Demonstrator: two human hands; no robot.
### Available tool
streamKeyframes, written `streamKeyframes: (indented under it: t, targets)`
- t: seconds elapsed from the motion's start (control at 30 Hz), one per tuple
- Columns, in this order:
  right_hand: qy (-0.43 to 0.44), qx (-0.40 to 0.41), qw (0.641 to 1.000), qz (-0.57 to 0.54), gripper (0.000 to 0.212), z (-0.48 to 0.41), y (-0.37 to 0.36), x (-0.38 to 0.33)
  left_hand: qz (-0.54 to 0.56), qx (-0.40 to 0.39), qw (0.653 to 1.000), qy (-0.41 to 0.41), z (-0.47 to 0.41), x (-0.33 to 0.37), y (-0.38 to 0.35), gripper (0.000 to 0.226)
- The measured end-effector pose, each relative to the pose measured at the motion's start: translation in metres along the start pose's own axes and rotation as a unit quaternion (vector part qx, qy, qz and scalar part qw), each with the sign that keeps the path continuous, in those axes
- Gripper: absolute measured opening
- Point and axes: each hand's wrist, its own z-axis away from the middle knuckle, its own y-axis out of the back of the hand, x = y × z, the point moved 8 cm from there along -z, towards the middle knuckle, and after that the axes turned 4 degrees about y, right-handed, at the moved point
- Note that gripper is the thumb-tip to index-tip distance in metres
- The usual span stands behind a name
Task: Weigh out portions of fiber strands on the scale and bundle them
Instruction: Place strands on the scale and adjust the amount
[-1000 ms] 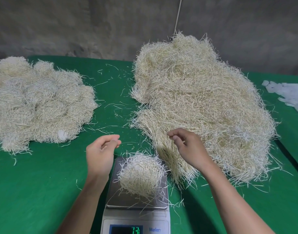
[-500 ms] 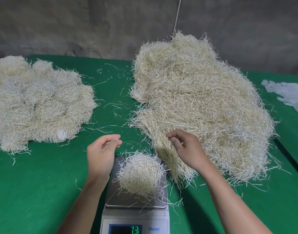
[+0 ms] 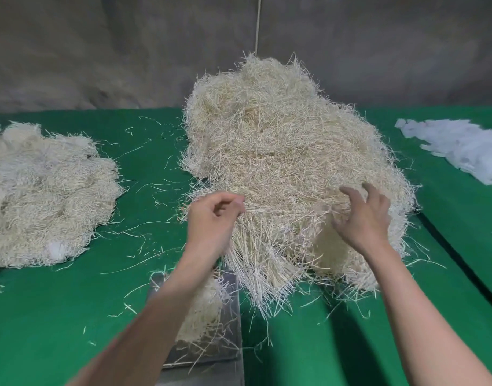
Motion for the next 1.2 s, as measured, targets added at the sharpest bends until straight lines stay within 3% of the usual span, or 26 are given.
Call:
streamKeyframes:
  t: [0.07, 0.13, 0.2, 0.27, 0.33, 0.43, 0.5, 0.53, 0.57, 0.67, 0.7, 0.73, 0.77, 0.8, 0.83, 0.9, 0.97, 1.03, 1.07, 1.13, 1.2]
  targets:
    - [-0.04, -0.099, 0.994, 0.006, 0.09, -0.008, -0.015, 0.028, -0.018, -0.028, 0.999, -0.008, -0.006, 0.009, -0.033, 0.015]
    - [-0.025, -0.15, 0.988, -0.001, 0.099, -0.012, -0.03, 0.041, -0.025, -0.047, 0.999, -0.008, -0.011, 0.014, -0.063, 0.017]
    - [0.024, -0.162, 0.986, 0.015, 0.085, -0.017, -0.04, 0.044, -0.027, -0.062, 0.998, 0.002, -0.018, 0.014, -0.088, 0.02]
    - [0.072, -0.161, 0.984, 0.025, 0.047, -0.028, -0.045, 0.044, -0.028, -0.074, 0.997, 0.026, -0.024, 0.01, -0.109, 0.021]
    - [0.073, -0.132, 0.986, -0.074, 0.015, -0.044, -0.034, 0.039, -0.041, -0.083, 0.994, 0.051, -0.03, 0.005, -0.124, 0.019]
    - [0.057, -0.057, 0.945, -0.317, 0.02, -0.07, 0.0, 0.022, -0.057, -0.093, 0.992, 0.055, -0.04, 0.007, -0.138, 0.022]
    - [0.063, -0.043, 0.916, -0.395, 0.011, -0.084, 0.019, 0.009, -0.023, -0.078, 0.996, 0.043, -0.046, 0.017, -0.139, 0.028]
    - [0.064, -0.051, 0.902, -0.423, 0.017, -0.089, 0.023, 0.003, -0.003, -0.073, 0.997, 0.035, -0.05, 0.022, -0.139, 0.031]
    - [0.057, -0.064, 0.885, -0.458, 0.022, -0.094, 0.025, -0.002, 0.001, -0.077, 0.997, 0.027, -0.054, 0.027, -0.14, 0.039]
    - [0.079, -0.103, 0.847, -0.515, 0.028, -0.098, 0.035, -0.034, -0.06, -0.175, 0.983, 0.005, -0.064, 0.038, -0.165, 0.111]
    - [0.106, -0.139, 0.843, -0.508, 0.032, -0.097, 0.035, -0.049, -0.077, -0.205, 0.976, 0.008, -0.066, 0.04, -0.175, 0.121]
    - [0.131, -0.186, 0.838, -0.497, 0.036, -0.095, 0.033, -0.062, -0.065, -0.211, 0.975, 0.021, -0.071, 0.04, -0.18, 0.119]
    - [0.139, -0.222, 0.829, -0.495, 0.039, -0.094, 0.029, -0.069, -0.032, -0.194, 0.98, 0.044, -0.078, 0.038, -0.18, 0.103]
    - [0.125, -0.227, 0.82, -0.51, 0.04, -0.098, 0.028, -0.068, 0.006, -0.154, 0.985, 0.073, -0.087, 0.035, -0.176, 0.072]
    - [0.095, -0.193, 0.816, -0.537, 0.038, -0.104, 0.031, -0.06, 0.022, -0.103, 0.99, 0.096, -0.096, 0.032, -0.168, 0.044]
    - [0.034, -0.037, 0.822, -0.567, 0.025, -0.112, 0.042, -0.03, 0.044, -0.029, 0.99, 0.134, -0.111, 0.022, -0.152, 0.03]
    - [0.052, 0.04, 0.831, -0.552, 0.02, -0.097, 0.042, -0.025, 0.088, 0.009, 0.981, 0.17, -0.121, 0.013, -0.142, 0.052]
    - [0.158, -0.038, 0.875, -0.456, 0.012, -0.071, 0.015, -0.055, 0.124, 0.034, 0.973, 0.191, -0.126, 0.011, -0.141, 0.071]
    - [0.229, -0.088, 0.915, -0.319, 0.014, -0.059, -0.008, -0.072, 0.133, 0.04, 0.971, 0.194, -0.129, 0.011, -0.141, 0.069]
    - [0.296, -0.149, 0.939, -0.09, 0.044, -0.046, -0.057, -0.078, 0.141, 0.043, 0.971, 0.187, -0.135, 0.017, -0.139, 0.058]
    - [0.276, -0.119, 0.953, -0.028, 0.05, -0.056, -0.071, -0.061, 0.16, 0.057, 0.97, 0.174, -0.142, 0.024, -0.13, 0.051]
